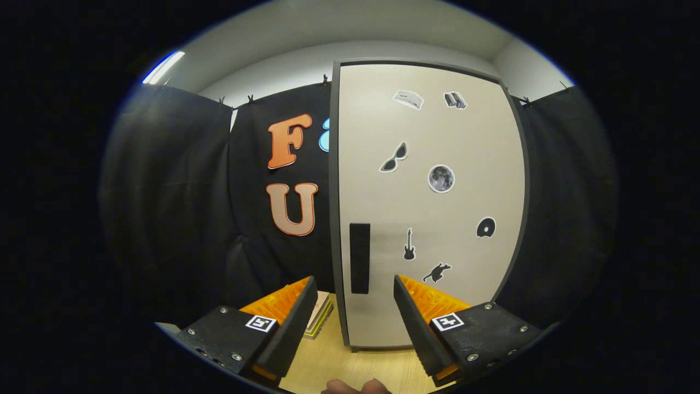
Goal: Open the shoe cabinet door, grab the shoes and put them into the shoe cabinet, then close the shoe cabinet door.
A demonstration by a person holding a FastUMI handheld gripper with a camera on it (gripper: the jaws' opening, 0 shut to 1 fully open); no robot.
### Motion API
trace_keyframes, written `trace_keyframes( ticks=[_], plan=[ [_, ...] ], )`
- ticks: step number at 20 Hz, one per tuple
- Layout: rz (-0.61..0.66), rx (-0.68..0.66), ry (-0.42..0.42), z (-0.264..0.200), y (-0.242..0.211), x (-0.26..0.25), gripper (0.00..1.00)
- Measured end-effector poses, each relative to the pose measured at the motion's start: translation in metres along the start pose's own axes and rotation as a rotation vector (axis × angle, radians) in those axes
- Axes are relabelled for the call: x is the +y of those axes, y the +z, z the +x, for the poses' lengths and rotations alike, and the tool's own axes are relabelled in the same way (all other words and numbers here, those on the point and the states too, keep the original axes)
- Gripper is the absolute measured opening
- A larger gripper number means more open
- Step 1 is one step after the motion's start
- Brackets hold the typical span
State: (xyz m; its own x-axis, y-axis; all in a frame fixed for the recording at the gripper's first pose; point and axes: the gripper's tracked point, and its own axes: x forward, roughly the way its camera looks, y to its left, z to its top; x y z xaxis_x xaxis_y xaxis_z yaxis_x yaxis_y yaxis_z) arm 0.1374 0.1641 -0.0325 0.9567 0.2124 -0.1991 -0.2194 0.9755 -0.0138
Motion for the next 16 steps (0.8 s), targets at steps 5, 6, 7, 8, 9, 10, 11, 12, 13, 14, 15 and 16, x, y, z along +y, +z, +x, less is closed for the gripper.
trace_keyframes(
  ticks=[5, 6, 7, 8, 9, 10, 11, 12, 13, 14, 15, 16],
  plan=[
    [-0.018, -0.009, -0.040, -0.067, 0.005, -0.012, 0.88],
    [-0.015, -0.014, -0.051, -0.080, 0.007, -0.019, 0.88],
    [-0.009, -0.023, -0.064, -0.092, 0.010, -0.027, 0.88],
    [-0.002, -0.028, -0.080, -0.103, 0.012, -0.037, 0.88],
    [0.008, -0.035, -0.093, -0.114, 0.015, -0.046, 0.88],
    [0.017, -0.046, -0.100, -0.125, 0.019, -0.054, 0.88],
    [0.021, -0.057, -0.107, -0.136, 0.023, -0.063, 0.88],
    [0.019, -0.072, -0.121, -0.146, 0.028, -0.073, 0.88],
    [0.011, -0.087, -0.134, -0.155, 0.032, -0.084, 0.88],
    [0.005, -0.100, -0.137, -0.165, 0.036, -0.092, 0.88],
    [0.004, -0.103, -0.137, -0.176, 0.038, -0.098, 0.88],
    [0.013, -0.111, -0.133, -0.186, 0.040, -0.104, 0.88]
  ],
)
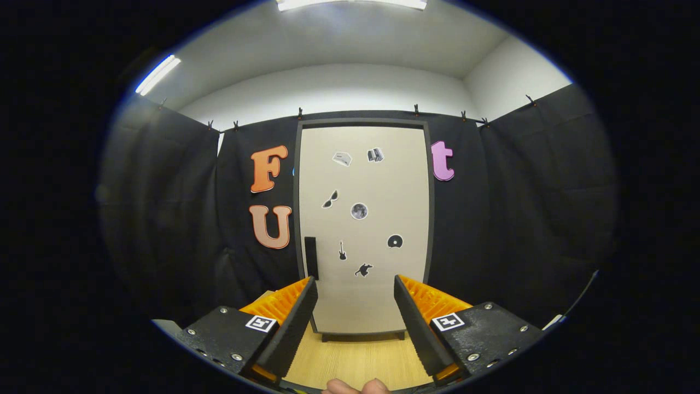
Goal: Open the shoe cabinet door, grab the shoes and put them into the shoe cabinet, then close the shoe cabinet door.
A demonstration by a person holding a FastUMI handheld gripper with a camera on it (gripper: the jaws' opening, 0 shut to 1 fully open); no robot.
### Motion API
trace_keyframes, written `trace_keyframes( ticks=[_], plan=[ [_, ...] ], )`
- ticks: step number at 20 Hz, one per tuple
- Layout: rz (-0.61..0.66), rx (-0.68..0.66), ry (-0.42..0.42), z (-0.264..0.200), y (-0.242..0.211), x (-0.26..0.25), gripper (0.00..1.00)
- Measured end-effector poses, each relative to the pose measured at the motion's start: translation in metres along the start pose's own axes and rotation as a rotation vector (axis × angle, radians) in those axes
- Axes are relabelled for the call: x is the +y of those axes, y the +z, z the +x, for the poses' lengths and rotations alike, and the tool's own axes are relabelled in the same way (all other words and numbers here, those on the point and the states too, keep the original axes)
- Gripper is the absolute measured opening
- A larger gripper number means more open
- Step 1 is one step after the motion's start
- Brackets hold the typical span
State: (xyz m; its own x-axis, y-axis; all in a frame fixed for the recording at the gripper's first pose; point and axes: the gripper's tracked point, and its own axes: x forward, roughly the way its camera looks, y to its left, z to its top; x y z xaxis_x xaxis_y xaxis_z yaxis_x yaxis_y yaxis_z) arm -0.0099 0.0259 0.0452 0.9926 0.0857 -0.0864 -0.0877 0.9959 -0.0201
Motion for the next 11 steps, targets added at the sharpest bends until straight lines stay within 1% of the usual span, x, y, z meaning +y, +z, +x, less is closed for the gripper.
trace_keyframes(
  ticks=[3, 5, 11],
  plan=[
    [0.022, -0.006, 0.028, -0.022, 0.003, -0.013, 0.88],
    [0.016, -0.026, 0.014, -0.028, 0.006, -0.026, 0.88],
    [0.019, -0.031, -0.026, -0.041, 0.005, -0.058, 0.88]
  ],
)
